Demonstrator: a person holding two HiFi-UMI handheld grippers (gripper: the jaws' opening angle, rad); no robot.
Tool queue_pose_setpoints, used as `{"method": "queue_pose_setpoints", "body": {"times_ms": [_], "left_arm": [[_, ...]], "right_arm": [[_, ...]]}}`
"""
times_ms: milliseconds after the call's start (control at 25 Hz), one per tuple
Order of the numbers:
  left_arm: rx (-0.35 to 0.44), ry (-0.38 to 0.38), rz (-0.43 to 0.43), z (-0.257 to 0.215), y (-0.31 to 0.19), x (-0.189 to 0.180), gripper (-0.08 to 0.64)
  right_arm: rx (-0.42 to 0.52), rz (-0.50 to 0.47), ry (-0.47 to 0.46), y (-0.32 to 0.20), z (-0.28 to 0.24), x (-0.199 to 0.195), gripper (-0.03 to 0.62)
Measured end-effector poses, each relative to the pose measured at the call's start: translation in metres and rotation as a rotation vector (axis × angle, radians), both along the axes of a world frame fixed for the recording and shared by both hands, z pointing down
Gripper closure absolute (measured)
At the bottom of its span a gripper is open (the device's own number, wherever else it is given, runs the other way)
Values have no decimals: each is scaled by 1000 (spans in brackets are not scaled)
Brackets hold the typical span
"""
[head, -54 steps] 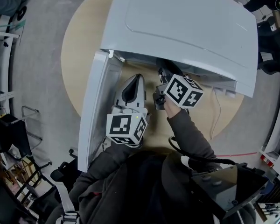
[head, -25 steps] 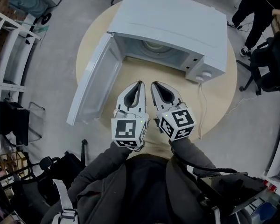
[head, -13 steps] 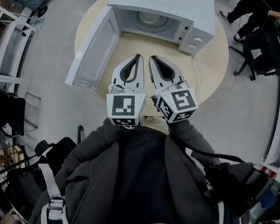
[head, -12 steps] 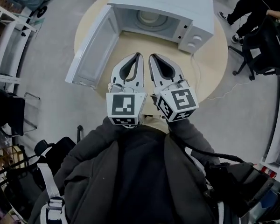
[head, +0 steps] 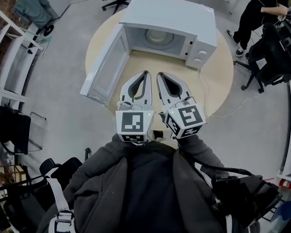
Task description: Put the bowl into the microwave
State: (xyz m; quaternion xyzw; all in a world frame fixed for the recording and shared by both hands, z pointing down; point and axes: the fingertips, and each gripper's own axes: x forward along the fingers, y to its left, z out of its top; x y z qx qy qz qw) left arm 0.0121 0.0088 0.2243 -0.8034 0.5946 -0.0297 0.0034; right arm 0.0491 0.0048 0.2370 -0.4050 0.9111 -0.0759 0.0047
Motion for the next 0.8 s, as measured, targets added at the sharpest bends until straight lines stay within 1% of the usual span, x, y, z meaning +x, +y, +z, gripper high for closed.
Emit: {"method": "queue_pose_setpoints", "body": {"times_ms": [200, 360, 520, 800], "left_arm": [[10, 1, 9, -7, 2, -7, 552], [13, 15, 15, -7, 2, -8, 552], [18, 13, 20, -8, 0, -10, 552], [37, 24, 14, -19, -1, -20, 552]], "right_arm": [[15, 6, -3, 1, -10, -6, 584], [15, 9, 5, 1, -10, -7, 584], [14, 10, 12, 1, -11, -9, 584], [54, 1, 8, -3, -27, -21, 584]]}}
